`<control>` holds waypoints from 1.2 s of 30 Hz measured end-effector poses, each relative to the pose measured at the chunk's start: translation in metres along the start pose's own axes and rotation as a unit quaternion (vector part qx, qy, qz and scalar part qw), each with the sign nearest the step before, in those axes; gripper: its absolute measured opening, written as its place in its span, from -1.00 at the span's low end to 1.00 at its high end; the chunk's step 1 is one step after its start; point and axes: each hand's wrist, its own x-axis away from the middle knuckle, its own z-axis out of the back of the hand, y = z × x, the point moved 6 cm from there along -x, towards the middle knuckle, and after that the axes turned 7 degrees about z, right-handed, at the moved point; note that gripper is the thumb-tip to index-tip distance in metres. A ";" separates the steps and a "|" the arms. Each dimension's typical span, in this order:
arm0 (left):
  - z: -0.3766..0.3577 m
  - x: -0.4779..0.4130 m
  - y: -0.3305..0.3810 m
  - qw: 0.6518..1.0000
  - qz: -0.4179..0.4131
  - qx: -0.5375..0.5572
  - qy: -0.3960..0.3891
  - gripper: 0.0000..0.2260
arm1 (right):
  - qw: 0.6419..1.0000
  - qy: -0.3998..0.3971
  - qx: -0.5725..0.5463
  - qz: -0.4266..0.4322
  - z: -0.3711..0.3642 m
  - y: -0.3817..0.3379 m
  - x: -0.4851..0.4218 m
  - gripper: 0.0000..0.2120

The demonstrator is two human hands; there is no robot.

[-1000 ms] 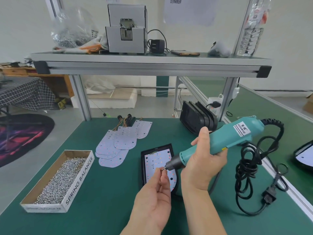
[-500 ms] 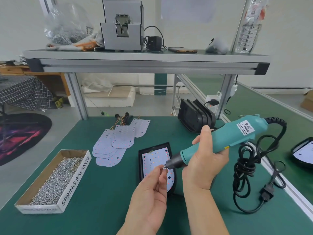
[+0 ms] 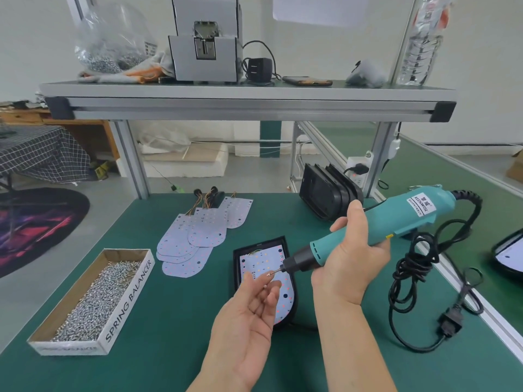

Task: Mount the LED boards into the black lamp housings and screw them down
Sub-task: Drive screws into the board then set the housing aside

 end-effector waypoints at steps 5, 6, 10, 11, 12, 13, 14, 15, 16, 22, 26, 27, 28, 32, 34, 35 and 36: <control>0.046 -0.023 0.045 0.924 -0.150 -0.296 0.188 -0.76 | 1.000 -0.025 0.008 0.011 -0.005 0.005 -0.005 -0.73; 0.053 -0.028 0.058 0.875 -0.175 -0.386 0.234 -0.75 | 0.999 -0.035 0.014 0.015 -0.006 0.007 -0.004 -0.75; 0.052 -0.060 0.078 0.700 -0.121 -0.659 0.247 -0.49 | 0.994 -0.091 0.056 0.030 -0.012 0.023 0.001 -0.81; 0.047 -0.068 0.076 0.665 -0.104 -0.699 0.243 -0.46 | 0.991 -0.110 0.068 0.033 -0.013 0.027 0.003 -0.83; 0.042 -0.074 0.074 0.634 -0.092 -0.727 0.245 -0.45 | 0.988 -0.128 0.082 0.037 -0.013 0.032 0.005 -0.85; 0.037 -0.079 0.072 0.615 -0.082 -0.743 0.251 -0.45 | 0.983 -0.144 0.100 0.044 -0.012 0.035 0.007 -0.85; 0.034 -0.084 0.070 0.608 -0.076 -0.748 0.257 -0.45 | 0.979 -0.158 0.118 0.053 -0.011 0.039 0.009 -0.82; 0.033 -0.088 0.067 0.606 -0.072 -0.748 0.259 -0.46 | 0.975 -0.171 0.131 0.062 -0.010 0.042 0.010 -0.80; 0.031 -0.091 0.066 0.606 -0.069 -0.749 0.258 -0.46 | 0.971 -0.180 0.140 0.071 -0.009 0.045 0.011 -0.77; 0.029 -0.095 0.060 0.612 -0.061 -0.746 0.254 -0.50 | 0.960 -0.183 0.188 0.100 0.001 0.058 0.010 -0.68; 0.028 -0.097 0.057 0.633 -0.054 -0.730 0.251 -0.55 | 0.959 -0.187 0.193 0.094 0.004 0.060 0.009 -0.67; 0.028 -0.097 0.057 0.639 -0.052 -0.726 0.250 -0.56 | 0.959 -0.187 0.193 0.093 0.004 0.060 0.009 -0.66; 0.028 -0.097 0.056 0.644 -0.050 -0.722 0.247 -0.57 | 0.959 -0.188 0.193 0.092 0.004 0.060 0.009 -0.66; 0.029 -0.099 0.056 0.655 -0.048 -0.714 0.242 -0.57 | 0.957 -0.195 0.195 0.093 0.005 0.059 0.012 -0.66; 0.029 -0.100 0.056 0.657 -0.048 -0.712 0.242 -0.56 | 0.956 -0.199 0.194 0.094 0.004 0.058 0.012 -0.67; 0.029 -0.100 0.056 0.658 -0.049 -0.712 0.240 -0.56 | 0.956 -0.198 0.194 0.093 0.004 0.058 0.012 -0.67; 0.029 -0.100 0.056 0.660 -0.049 -0.711 0.238 -0.56 | 0.957 -0.197 0.193 0.090 0.005 0.058 0.012 -0.68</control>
